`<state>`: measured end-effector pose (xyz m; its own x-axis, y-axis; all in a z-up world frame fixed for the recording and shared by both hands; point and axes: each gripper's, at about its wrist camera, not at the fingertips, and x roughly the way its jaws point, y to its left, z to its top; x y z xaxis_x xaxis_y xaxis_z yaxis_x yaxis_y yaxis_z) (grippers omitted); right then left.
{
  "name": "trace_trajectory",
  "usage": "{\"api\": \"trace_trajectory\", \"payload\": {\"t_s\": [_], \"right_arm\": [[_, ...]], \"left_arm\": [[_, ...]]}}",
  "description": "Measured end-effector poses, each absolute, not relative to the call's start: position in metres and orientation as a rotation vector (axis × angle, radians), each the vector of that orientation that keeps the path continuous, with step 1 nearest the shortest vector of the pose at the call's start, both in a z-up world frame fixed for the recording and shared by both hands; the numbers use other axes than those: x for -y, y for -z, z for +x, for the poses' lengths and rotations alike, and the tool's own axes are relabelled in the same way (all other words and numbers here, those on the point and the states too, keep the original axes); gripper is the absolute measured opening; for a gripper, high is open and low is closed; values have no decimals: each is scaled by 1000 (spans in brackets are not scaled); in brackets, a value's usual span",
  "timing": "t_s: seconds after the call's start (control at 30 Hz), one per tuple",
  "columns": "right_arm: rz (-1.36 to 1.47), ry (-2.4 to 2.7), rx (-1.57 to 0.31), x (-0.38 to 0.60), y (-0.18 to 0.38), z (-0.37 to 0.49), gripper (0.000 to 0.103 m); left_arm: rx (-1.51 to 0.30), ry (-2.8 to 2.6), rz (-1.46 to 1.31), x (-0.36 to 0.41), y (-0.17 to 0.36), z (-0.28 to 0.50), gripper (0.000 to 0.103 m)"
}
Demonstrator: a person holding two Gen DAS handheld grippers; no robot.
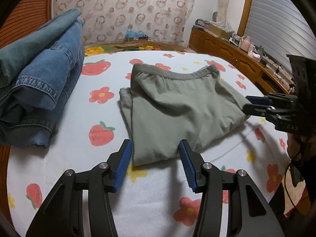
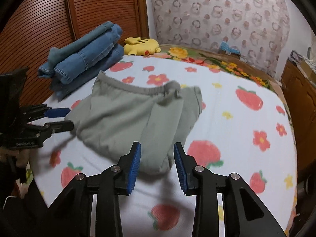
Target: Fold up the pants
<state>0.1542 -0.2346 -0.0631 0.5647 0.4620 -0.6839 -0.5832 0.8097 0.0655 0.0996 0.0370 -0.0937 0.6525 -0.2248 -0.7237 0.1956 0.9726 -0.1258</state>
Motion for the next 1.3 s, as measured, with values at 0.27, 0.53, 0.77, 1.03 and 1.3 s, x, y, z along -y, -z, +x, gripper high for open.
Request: {"api": "trace_trajectory", "payload": {"t_s": [0.27,0.53,0.77,1.03,1.3], "right_arm": [[-152,-656,-758,236,69,147,36],[-183,-668,-760,230,74,140,36],[-193,-662,-763,233,76,139,11],[-152,-664,-723,244,65,129,8],[-48,-718,-725,270,58,93,8]], "left_arm": [[-849,224,-26,-39,102,107,52],[-844,216,-6,-36,103,108,51],[-836,224,-12,-37,104,108,36],[-795,268,-35,-36,92,97,16],[-758,293,-43,-38,77,64,15]]}}
